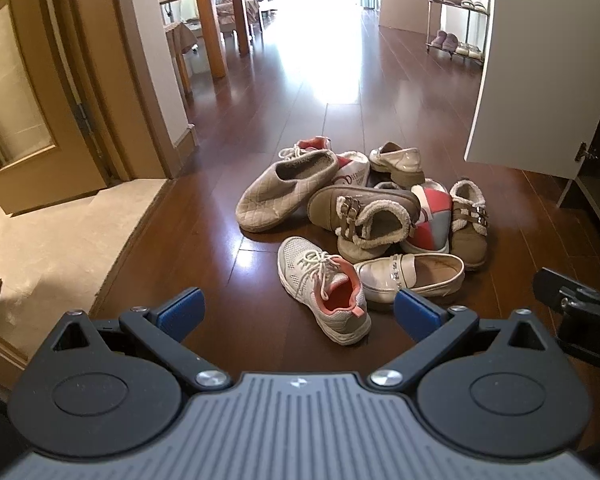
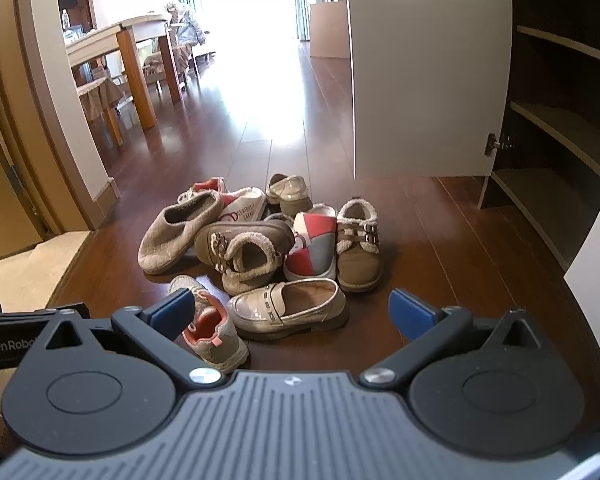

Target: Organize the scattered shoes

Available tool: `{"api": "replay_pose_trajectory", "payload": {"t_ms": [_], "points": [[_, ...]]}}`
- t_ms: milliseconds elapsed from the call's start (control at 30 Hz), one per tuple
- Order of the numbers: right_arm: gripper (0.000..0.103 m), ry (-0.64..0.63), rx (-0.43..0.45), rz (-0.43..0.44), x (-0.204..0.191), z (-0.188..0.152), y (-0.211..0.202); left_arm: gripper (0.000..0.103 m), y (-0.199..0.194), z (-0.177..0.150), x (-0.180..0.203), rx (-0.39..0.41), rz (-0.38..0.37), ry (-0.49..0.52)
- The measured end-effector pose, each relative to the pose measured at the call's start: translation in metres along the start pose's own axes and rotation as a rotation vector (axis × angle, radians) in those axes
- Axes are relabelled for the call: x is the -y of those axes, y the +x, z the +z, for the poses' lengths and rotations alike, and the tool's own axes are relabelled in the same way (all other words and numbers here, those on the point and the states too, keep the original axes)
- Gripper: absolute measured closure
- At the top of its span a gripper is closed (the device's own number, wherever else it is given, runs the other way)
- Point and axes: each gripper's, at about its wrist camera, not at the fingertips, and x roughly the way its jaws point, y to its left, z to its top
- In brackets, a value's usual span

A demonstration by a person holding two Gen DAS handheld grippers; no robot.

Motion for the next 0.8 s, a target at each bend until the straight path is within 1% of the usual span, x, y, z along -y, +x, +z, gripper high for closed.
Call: {"api": "replay_pose_trajectory", "payload": {"t_ms": [33,100,133,200,267,333,367,467,533,600,667,700,767,800], "points": [[0.001,-0.008,0.011,0.004,0.000,0.005,-0.005,0.001,-0.006,0.003,0.000,-0.001,0.012,-0.001],[0.001,-0.025,0.062,0.014,0.002,0.020,-0.021,0.001,-0.028,0.009,-0.002,0.027,0.017,-0.027],[0.001,-0.027,0.101,0.015,0.004,0.030,-0.032,0.001,-0.039,0.012,-0.004,0.042,0.019,-0.040],[0.001,-0.030,0.185,0.019,0.014,0.055,-0.057,0.001,-0.060,0.016,-0.009,0.092,-0.009,-0.034],[0.001,-0.050,0.277,0.020,0.025,0.082,-0.080,0.001,-0.068,0.023,-0.010,0.126,0.007,-0.013],[0.001,-0.081,0.366,-0.009,0.036,0.108,-0.096,0.001,-0.069,0.032,-0.009,0.151,0.020,0.012],[0.001,-0.088,0.399,-0.032,0.041,0.120,-0.101,0.001,-0.066,0.037,-0.007,0.151,0.010,0.020],[0.001,-0.088,0.442,-0.045,0.058,0.147,-0.105,0.001,-0.054,0.054,-0.004,0.151,-0.022,0.046],[0.001,-0.095,0.407,-0.041,0.067,0.158,-0.085,0.001,-0.046,0.065,-0.001,0.151,-0.044,0.063],[0.001,-0.103,0.370,-0.036,0.076,0.169,-0.064,0.001,-0.026,0.077,0.010,0.140,-0.063,0.095],[0.001,-0.117,0.340,-0.043,0.079,0.176,-0.042,0.001,-0.006,0.085,0.017,0.132,-0.052,0.119],[0.001,-0.129,0.281,-0.056,0.081,0.181,-0.010,0.001,0.004,0.086,0.024,0.124,-0.039,0.130],[0.001,-0.128,0.233,-0.057,0.080,0.182,0.021,0.001,0.026,0.083,0.044,0.097,-0.021,0.159],[0.001,-0.122,0.195,-0.053,0.085,0.182,0.045,0.001,0.037,0.082,0.051,0.081,-0.022,0.174]]}}
